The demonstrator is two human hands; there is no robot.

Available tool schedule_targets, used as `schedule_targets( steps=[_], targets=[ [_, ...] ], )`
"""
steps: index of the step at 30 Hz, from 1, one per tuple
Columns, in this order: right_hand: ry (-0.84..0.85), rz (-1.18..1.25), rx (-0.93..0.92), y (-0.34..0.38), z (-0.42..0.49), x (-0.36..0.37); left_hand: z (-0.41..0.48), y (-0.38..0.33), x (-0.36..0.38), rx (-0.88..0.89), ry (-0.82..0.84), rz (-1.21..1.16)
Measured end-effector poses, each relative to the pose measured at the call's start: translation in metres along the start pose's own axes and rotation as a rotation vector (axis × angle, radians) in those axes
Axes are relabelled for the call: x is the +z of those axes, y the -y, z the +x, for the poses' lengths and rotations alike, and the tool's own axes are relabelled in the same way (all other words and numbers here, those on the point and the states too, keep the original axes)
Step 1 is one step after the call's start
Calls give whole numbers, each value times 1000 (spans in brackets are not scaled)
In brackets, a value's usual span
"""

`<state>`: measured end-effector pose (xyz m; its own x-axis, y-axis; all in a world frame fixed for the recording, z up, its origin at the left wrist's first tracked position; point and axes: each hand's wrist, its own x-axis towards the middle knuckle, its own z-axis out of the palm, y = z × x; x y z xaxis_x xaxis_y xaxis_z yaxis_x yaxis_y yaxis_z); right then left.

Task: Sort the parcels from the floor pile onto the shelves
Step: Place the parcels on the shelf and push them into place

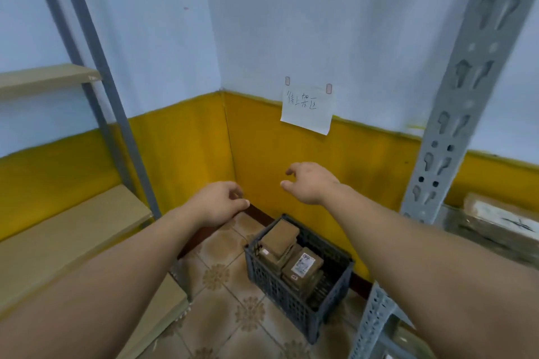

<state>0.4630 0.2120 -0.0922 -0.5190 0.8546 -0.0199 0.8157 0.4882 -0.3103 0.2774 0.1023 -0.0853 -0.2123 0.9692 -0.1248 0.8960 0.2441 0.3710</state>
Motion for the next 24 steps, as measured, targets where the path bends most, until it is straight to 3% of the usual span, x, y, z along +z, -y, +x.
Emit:
schedule_targets(
  steps=[7,12,24],
  targets=[
    [86,19,82,-14,94,14,123,30,-6,82,98,-1],
    [57,31,226,-22,164,31,218,58,2,205,147,35],
    [188,45,505,-68,284,97,387,122,64,344,487,143]
  ],
)
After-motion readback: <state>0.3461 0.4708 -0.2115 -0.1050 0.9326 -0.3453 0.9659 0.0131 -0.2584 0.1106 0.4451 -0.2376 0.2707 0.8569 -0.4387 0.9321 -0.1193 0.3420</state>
